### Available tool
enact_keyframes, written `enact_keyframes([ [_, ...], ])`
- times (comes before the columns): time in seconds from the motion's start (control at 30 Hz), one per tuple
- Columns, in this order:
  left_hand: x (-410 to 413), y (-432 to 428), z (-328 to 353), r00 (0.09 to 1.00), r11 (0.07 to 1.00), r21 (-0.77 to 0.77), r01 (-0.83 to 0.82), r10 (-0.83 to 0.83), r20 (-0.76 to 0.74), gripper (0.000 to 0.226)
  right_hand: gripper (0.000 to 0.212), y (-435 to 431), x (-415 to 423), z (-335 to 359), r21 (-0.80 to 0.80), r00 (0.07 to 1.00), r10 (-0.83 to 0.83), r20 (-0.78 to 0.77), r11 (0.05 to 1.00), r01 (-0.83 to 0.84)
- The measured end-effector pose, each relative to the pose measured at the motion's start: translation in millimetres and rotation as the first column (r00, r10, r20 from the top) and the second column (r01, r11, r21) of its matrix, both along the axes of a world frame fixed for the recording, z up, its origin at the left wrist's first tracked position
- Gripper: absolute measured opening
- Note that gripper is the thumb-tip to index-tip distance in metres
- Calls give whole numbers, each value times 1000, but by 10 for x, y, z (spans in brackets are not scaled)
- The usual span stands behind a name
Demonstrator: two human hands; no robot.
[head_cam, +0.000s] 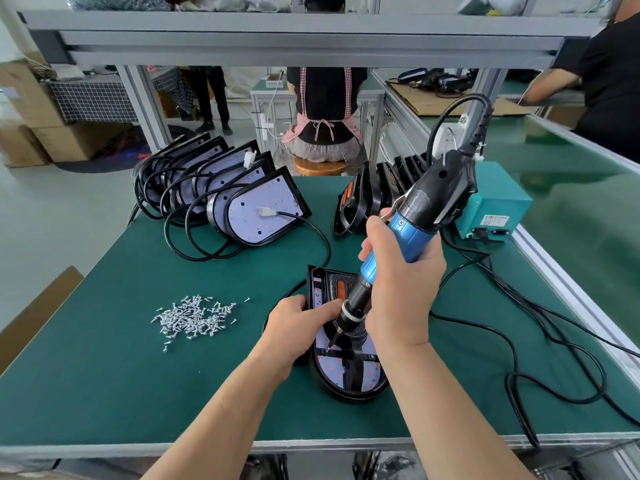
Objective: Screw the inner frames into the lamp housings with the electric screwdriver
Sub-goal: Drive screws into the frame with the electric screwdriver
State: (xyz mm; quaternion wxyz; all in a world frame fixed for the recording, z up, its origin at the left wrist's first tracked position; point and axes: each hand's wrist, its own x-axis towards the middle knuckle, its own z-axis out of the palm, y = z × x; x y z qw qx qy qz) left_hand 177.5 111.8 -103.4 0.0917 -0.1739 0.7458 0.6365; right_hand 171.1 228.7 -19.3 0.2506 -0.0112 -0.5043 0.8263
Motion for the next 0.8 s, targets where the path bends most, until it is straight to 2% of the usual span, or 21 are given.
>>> enact_keyframes([
  [0.27,11,8,10,1000,1000,3,-14,14,-12,72,14,-47,21,-33,24,999,44,-23,999,-43],
  [0.8,-8,62,-1,996,998,-10,-62,61,-65,57,14,-43,4,-99,84,988,141,-57,987,-136],
])
